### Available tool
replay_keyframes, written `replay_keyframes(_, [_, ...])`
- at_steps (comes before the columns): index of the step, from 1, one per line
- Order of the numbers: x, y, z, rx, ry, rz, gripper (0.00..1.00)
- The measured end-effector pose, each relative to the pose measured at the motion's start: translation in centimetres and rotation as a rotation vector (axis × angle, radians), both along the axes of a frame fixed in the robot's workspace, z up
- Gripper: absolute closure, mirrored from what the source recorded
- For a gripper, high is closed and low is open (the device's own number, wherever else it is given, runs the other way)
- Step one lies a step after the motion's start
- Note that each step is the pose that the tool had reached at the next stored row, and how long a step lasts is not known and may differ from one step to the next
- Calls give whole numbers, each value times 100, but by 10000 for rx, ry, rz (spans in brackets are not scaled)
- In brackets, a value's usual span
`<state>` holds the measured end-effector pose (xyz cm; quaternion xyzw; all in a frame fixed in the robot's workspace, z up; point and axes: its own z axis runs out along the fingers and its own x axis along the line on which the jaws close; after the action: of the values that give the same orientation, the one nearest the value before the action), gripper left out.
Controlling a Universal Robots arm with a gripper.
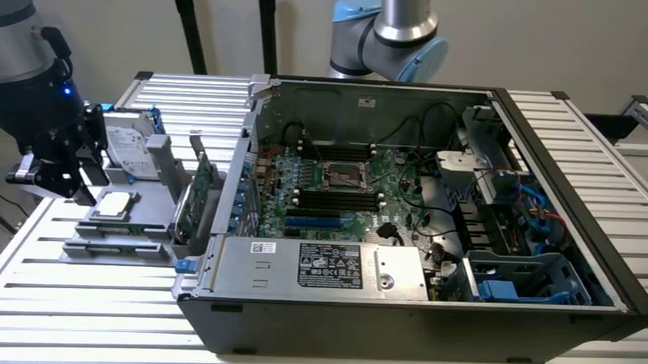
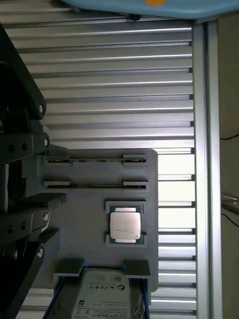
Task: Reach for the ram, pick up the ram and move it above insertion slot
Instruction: 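Pick up the ram and move it above insertion slot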
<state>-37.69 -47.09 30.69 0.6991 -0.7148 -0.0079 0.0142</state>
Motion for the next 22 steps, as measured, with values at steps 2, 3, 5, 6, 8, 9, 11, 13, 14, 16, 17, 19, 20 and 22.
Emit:
replay_keyframes(2, [0, 0, -36, -1, 1, 0, 58])
replay_keyframes(3, [0, 0, -55, 0, 1, 0, 58])
replay_keyframes(5, [0, 0, -92, 0, 0, 0, 58])
replay_keyframes(6, [0, 0, -110, 0, 1, 0, 58])
replay_keyframes(8, [0, 0, -146, 0, 0, 0, 58])
replay_keyframes(9, [0, 0, -163, -1, 1, 0, 58])
replay_keyframes(11, [0, -1, -200, 0, 0, -1, 58])
replay_keyframes(13, [0, -3, -237, -1, 1, 0, 58])
replay_keyframes(14, [0, -5, -255, 0, 0, -1, 58])
replay_keyframes(16, [0, -11, -291, 0, 1, -1, 58])
replay_keyframes(17, [0, -15, -308, -1, 1, 0, 58])
replay_keyframes(19, [0, -27, -346, -1, 1, 0, 58])
replay_keyframes(20, [0, -33, -364, 0, 0, 0, 58])
replay_keyframes(22, [0, -44, -401, 0, -1, -1, 58])
